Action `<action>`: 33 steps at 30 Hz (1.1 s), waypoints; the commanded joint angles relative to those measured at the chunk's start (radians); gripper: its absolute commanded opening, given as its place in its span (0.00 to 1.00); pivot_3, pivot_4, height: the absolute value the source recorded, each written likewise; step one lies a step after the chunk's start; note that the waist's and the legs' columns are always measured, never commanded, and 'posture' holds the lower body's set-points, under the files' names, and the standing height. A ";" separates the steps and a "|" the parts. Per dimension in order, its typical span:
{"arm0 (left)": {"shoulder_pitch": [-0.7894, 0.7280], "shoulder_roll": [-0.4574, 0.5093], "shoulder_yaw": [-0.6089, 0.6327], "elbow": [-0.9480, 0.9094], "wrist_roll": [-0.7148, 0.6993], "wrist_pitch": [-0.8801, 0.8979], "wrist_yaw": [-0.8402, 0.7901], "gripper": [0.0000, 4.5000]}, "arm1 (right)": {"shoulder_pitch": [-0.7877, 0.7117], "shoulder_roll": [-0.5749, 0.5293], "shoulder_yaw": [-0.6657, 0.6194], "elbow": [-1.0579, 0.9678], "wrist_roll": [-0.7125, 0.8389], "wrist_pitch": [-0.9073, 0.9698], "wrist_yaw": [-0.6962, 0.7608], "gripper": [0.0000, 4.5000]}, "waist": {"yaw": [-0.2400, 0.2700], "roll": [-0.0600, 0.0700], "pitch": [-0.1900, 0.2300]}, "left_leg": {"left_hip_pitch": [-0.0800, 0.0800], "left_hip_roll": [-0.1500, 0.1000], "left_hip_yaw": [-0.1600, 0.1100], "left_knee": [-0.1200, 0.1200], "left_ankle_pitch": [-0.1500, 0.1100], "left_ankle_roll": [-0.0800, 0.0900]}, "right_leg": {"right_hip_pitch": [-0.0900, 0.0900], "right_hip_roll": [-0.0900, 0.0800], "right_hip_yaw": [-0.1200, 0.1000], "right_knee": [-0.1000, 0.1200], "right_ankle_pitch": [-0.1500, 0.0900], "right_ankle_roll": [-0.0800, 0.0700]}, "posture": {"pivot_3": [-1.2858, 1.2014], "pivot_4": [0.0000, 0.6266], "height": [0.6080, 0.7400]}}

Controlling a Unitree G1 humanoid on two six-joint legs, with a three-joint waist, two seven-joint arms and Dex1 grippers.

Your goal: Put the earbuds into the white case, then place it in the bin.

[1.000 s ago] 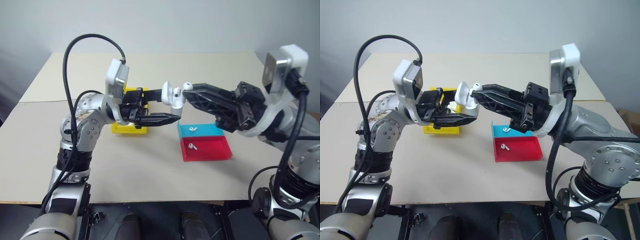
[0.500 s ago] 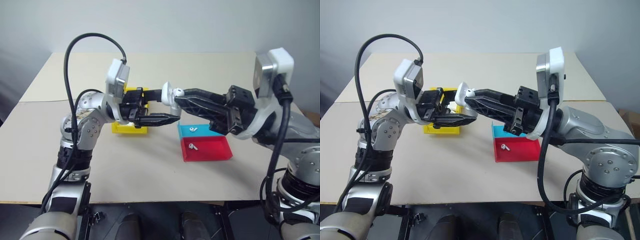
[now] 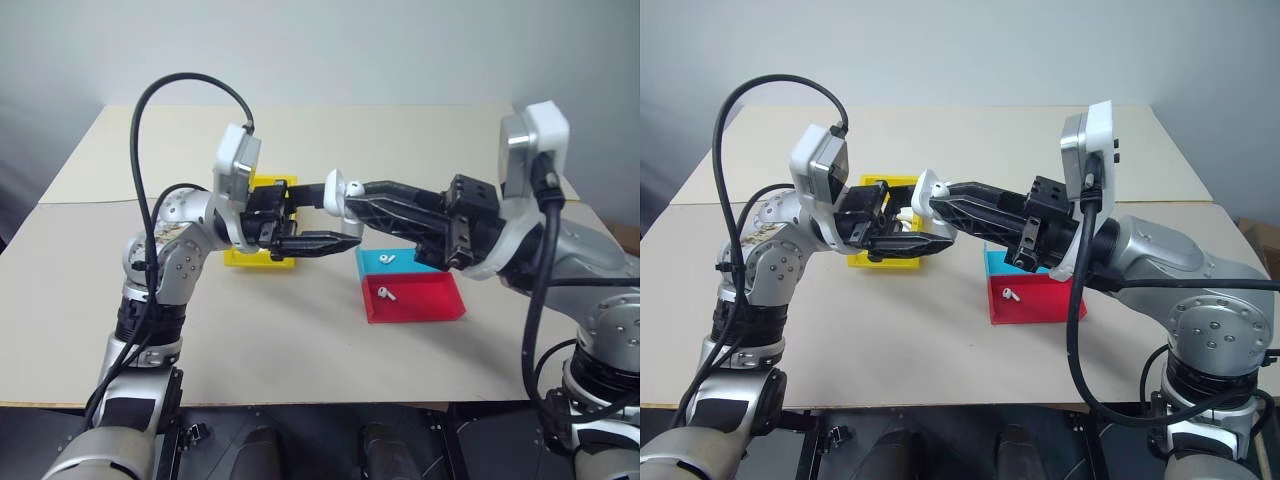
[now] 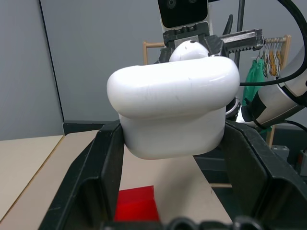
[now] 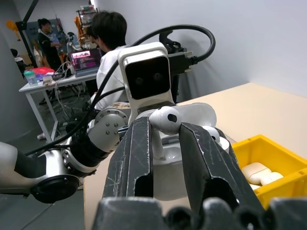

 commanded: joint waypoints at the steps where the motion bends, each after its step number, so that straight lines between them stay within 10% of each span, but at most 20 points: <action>1: -0.007 -0.003 0.017 -0.043 -0.015 -0.022 0.006 0.61 | 0.002 -0.020 -0.007 -0.022 0.026 -0.033 -0.003 0.14 | 0.000 0.000 0.000 | 0.000 0.000 0.000 0.000 0.000 0.000 | 0.000 0.000 0.000 0.000 0.000 0.000 | 0.52 0.24 1.00; 5: -0.011 -0.001 0.020 -0.035 -0.013 -0.023 0.004 0.61 | 0.002 -0.031 0.010 -0.015 0.016 -0.039 0.022 0.14 | 0.000 0.000 0.000 | 0.000 0.000 0.000 0.000 0.000 0.000 | 0.000 0.000 0.000 0.000 0.000 0.000 | 0.52 0.24 1.00; 13: -0.016 -0.001 0.021 -0.027 -0.008 -0.029 0.003 0.61 | 0.003 -0.060 0.026 -0.005 -0.006 -0.051 0.069 0.74 | 0.000 0.000 0.000 | 0.000 0.000 0.000 0.000 0.000 0.000 | 0.000 0.000 0.000 0.000 0.000 0.000 | 0.52 0.24 1.00; 20: -0.017 0.000 0.023 -0.024 -0.002 -0.031 0.012 0.61 | 0.037 -0.165 -0.060 -0.009 0.025 -0.056 0.106 0.74 | 0.002 0.000 0.000 | 0.000 0.000 0.000 0.000 0.000 0.000 | 0.000 0.000 0.000 -0.001 0.000 0.000 | 0.52 0.24 1.00; 28: -0.032 -0.008 -0.001 0.010 0.024 -0.036 0.007 0.61 | -0.122 -0.347 -0.041 0.174 -0.132 -0.099 0.350 0.24 | -0.002 0.000 0.000 | 0.001 0.000 0.001 0.001 0.000 0.000 | 0.000 0.000 0.001 -0.003 0.000 0.000 | 0.52 0.24 1.00; 33: -0.060 -0.035 -0.046 0.070 0.102 -0.068 0.040 0.61 | -0.421 -0.362 0.236 0.356 -0.482 -0.243 0.626 0.01 | -0.005 0.000 0.000 | 0.002 0.000 0.003 0.001 0.000 0.001 | -0.001 0.001 0.003 -0.002 0.000 0.000 | 0.52 0.24 1.00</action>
